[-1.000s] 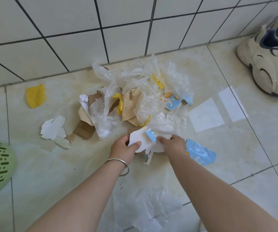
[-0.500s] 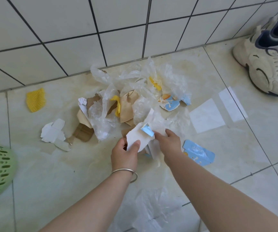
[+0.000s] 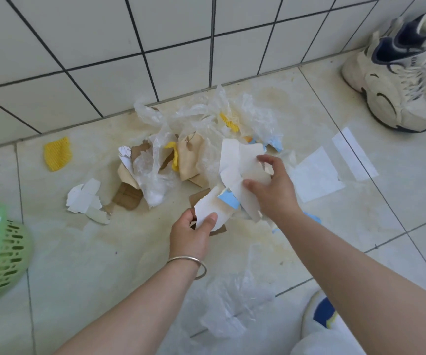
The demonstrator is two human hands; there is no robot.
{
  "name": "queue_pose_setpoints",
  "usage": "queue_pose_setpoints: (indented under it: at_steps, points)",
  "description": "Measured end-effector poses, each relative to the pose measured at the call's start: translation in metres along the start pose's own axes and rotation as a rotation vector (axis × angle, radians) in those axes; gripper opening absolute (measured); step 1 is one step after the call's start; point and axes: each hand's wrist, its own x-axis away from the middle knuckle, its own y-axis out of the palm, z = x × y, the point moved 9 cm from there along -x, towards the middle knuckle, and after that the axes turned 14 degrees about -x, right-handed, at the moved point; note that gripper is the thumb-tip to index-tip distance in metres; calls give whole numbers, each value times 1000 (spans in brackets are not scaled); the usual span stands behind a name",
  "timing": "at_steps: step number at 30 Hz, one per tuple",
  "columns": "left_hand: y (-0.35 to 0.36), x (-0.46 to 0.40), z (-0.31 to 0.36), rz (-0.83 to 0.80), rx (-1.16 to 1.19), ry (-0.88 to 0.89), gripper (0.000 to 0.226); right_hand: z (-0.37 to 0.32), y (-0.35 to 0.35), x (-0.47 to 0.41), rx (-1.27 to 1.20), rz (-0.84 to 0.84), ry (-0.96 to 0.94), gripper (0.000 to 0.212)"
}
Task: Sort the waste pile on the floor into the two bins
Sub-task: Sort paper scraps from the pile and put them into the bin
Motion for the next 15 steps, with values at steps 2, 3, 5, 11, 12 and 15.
queue_pose_setpoints:
  at_steps: [2,3,5,11,12,15]
  points:
    - [9,4,-2,-27,-105,23,8,14,-18,4,40,6,73,77]
    - [14,7,-5,-44,-172,32,7,26,-25,7,83,4,113,81]
    - [27,12,-10,-90,-265,48,9,49,-41,11,175,14,175,64]
    - [56,17,-22,-157,-363,7,10,85,-79,21,487,-24,289,38]
    - [59,16,-23,-157,-371,3,10,84,-82,19,622,-17,223,37]
    - [71,14,-22,-172,-403,-6,15,89,-87,11,873,19,50,36]
